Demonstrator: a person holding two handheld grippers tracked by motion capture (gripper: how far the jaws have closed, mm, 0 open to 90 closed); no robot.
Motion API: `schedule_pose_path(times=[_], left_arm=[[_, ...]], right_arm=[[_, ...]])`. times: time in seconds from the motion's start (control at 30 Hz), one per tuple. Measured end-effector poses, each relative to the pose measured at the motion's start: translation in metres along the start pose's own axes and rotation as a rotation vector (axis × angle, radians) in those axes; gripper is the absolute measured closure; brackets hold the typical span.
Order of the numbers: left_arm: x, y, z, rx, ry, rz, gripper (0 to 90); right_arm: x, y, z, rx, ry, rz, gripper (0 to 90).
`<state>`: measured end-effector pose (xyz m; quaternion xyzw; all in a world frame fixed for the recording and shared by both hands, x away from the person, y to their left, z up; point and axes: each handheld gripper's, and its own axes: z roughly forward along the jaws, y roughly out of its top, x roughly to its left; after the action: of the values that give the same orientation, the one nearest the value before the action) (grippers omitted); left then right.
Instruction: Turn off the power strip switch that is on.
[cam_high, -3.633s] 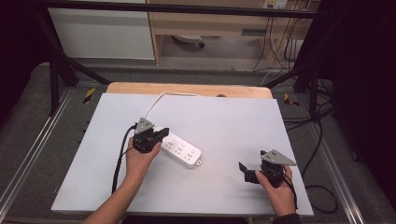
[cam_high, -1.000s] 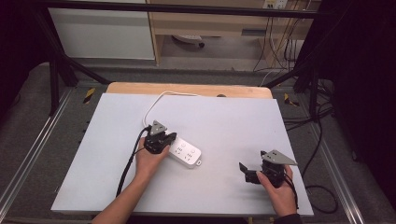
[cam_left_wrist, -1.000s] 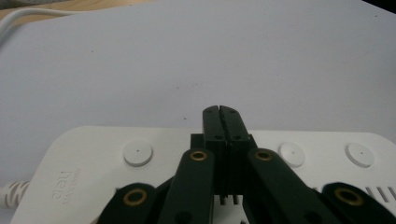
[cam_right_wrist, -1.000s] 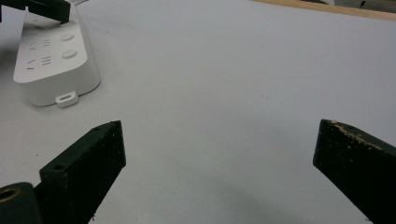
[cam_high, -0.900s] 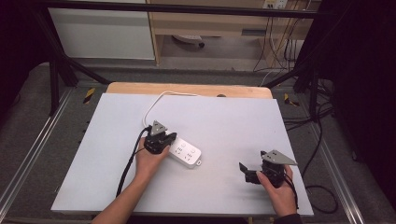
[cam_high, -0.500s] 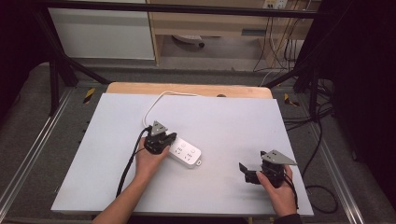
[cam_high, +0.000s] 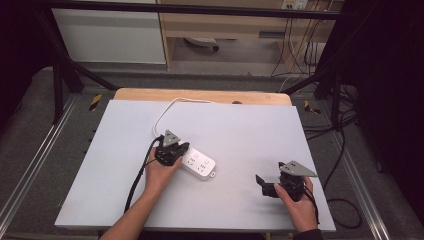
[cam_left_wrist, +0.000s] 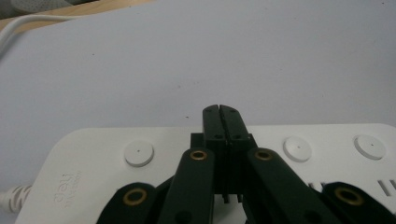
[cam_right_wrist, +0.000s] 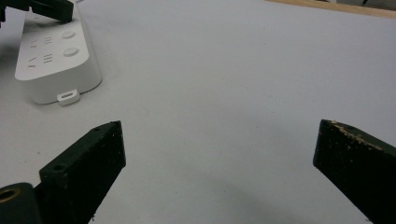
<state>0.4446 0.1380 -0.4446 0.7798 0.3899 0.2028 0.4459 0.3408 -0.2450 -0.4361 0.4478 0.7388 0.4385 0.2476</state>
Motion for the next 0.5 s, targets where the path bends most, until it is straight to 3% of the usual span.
schedule_pose_path(times=[0.5], left_arm=[[-0.0014,-0.0022,-0.0002,-0.013,0.011,-0.005,90.0]], right_arm=[[-0.0002,0.0001,-0.0007,-0.001,-0.003,0.001,3.1]])
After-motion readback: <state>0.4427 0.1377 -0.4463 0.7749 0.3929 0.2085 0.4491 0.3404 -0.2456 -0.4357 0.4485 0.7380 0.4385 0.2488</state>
